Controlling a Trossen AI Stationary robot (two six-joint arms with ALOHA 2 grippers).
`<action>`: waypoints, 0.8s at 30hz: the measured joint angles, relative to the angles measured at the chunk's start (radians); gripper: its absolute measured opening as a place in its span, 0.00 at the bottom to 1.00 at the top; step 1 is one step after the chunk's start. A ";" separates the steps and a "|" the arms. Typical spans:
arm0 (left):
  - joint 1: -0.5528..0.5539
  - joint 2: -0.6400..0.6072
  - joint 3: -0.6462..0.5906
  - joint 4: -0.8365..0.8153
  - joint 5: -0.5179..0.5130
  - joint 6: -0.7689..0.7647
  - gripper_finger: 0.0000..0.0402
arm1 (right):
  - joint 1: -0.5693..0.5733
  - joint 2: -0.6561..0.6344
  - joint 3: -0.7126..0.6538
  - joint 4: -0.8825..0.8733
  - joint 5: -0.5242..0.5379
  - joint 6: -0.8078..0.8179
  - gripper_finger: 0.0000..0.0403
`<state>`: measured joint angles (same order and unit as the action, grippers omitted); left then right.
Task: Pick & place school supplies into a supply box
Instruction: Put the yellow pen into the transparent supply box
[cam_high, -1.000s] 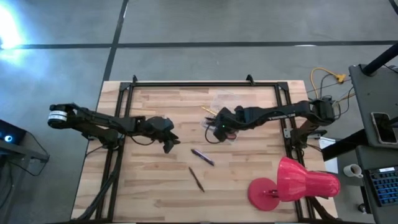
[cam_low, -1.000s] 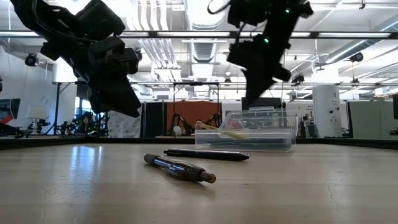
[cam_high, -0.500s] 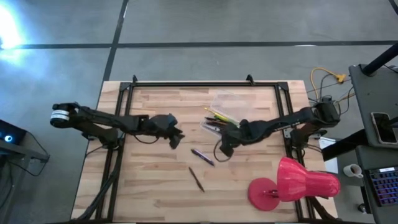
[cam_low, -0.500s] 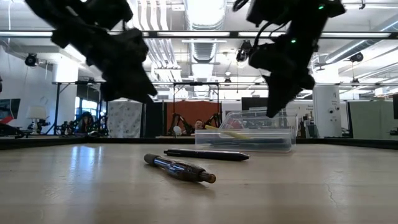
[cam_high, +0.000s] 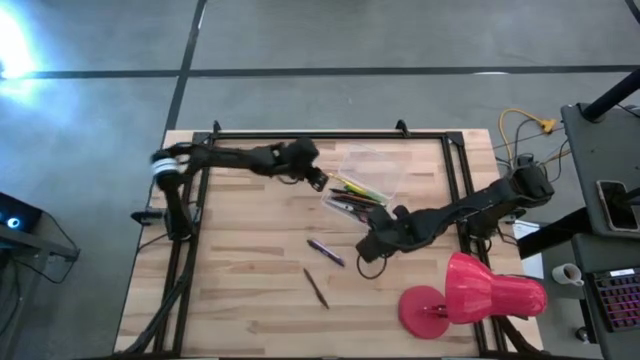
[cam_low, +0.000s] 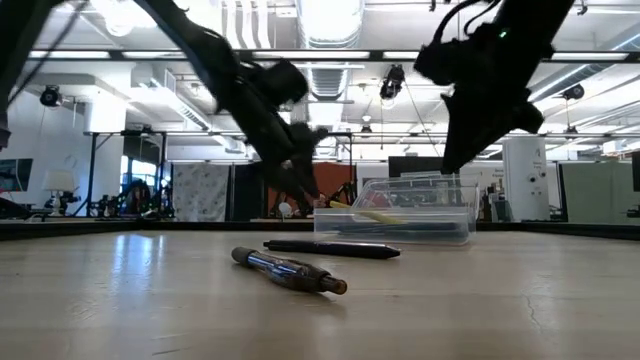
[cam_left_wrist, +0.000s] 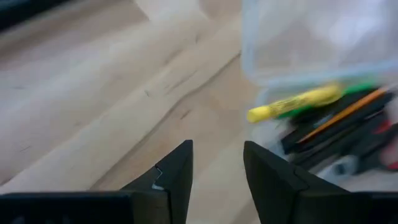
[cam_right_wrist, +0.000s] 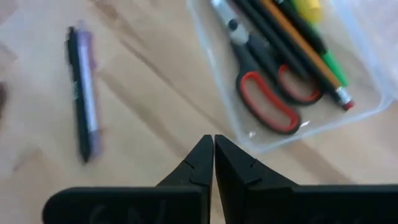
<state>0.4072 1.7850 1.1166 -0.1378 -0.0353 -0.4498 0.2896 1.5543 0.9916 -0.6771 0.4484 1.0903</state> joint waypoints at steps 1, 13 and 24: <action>0.000 0.039 0.044 -0.045 0.000 0.025 0.30 | 0.010 -0.001 0.000 0.001 0.000 0.016 0.02; -0.156 0.176 0.328 -0.203 -0.093 0.276 0.21 | 0.067 -0.001 -0.005 -0.077 0.050 0.134 0.02; -0.178 0.152 0.296 -0.177 -0.183 0.254 0.19 | 0.066 -0.001 -0.036 -0.077 0.053 0.134 0.02</action>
<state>0.2288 1.9366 1.4128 -0.3152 -0.2185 -0.1958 0.3557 1.5531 0.9556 -0.7541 0.5010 1.2240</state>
